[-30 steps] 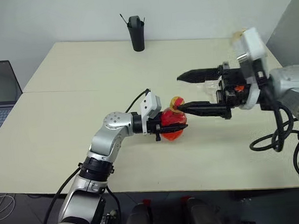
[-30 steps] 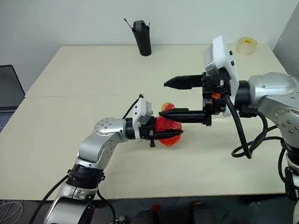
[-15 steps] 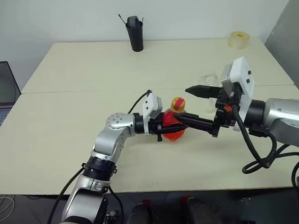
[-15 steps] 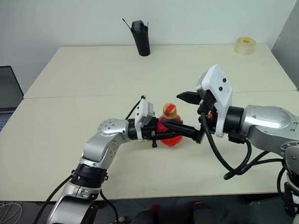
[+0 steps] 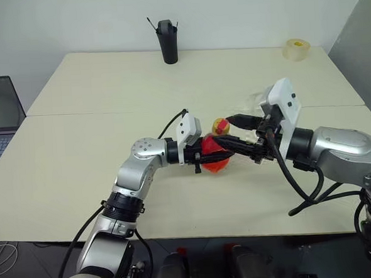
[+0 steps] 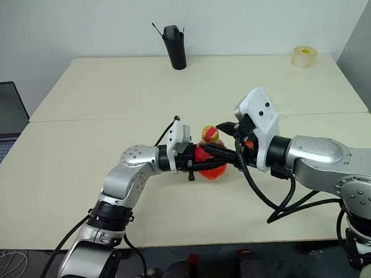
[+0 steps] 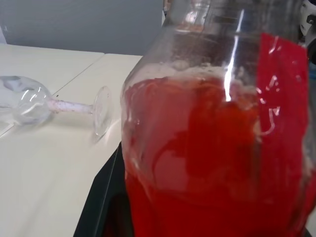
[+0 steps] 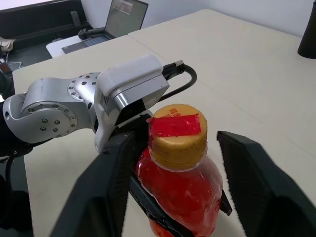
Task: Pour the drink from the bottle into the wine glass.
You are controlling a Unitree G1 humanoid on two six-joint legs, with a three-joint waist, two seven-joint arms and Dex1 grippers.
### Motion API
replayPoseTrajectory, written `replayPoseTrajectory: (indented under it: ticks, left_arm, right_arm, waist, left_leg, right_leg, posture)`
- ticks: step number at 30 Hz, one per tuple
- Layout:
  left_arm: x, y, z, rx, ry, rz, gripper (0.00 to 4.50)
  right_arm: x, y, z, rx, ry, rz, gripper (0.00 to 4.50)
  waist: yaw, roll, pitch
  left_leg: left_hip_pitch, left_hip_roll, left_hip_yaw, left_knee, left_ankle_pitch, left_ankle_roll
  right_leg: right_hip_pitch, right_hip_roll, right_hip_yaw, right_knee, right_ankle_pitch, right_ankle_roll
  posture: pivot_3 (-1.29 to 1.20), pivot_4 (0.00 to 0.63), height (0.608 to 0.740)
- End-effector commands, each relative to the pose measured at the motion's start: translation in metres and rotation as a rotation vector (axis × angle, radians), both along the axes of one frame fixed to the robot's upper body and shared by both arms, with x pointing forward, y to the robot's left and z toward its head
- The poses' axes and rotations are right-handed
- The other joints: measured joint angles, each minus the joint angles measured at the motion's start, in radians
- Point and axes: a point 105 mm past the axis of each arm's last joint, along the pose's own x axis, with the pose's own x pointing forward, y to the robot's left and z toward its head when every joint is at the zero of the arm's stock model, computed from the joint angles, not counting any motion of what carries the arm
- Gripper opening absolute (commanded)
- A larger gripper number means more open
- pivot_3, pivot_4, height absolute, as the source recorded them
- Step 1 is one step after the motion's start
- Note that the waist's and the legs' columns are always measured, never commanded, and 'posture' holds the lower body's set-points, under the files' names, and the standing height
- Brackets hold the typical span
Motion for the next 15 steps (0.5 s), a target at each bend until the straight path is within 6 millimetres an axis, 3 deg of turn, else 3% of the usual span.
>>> replayPoseTrajectory:
  ticks: [1,6,11,15]
  left_arm:
    - [-0.003,-0.001,0.014,-0.023,-0.057,-0.009,1.58]
    - [-0.004,-0.001,0.013,-0.023,-0.053,-0.008,1.58]
    - [-0.003,-0.002,0.014,-0.024,-0.052,-0.012,1.58]
    - [-0.004,-0.004,0.014,-0.014,-0.049,-0.028,1.58]
  right_arm:
    - [-0.003,0.0,0.01,0.02,-0.046,0.013,1.38]
    - [-0.008,0.0,0.007,-0.006,-0.037,0.06,1.24]
    - [-0.014,0.003,0.001,-0.104,-0.029,0.226,1.24]
    - [-0.006,0.0,-0.015,-0.263,-0.066,0.518,1.24]
  waist:
    - [0.0,0.0,0.0]
    - [0.0,0.0,0.0]
    - [0.0,0.0,0.0]
    - [-0.002,0.0,0.0]
  left_leg:
    - [0.0,0.0,0.0,0.0,0.0,0.0]
    - [0.0,0.0,0.0,0.0,0.0,0.0]
    - [0.0,0.0,0.0,0.0,0.0,0.0]
    - [0.001,-0.002,0.001,0.0,0.0,0.001]
  right_leg:
    - [0.0,0.0,0.0,0.0,0.0,0.0]
    - [0.0,0.0,0.0,0.0,0.0,0.0]
    - [0.0,0.0,0.0,0.0,0.0,0.0]
    - [0.0,0.001,-0.001,-0.001,0.0,0.0]
  posture:
    - [0.0,0.15,0.74]
    - [0.0,0.15,0.74]
    - [0.0,0.15,0.74]
    - [0.0,0.15,0.74]
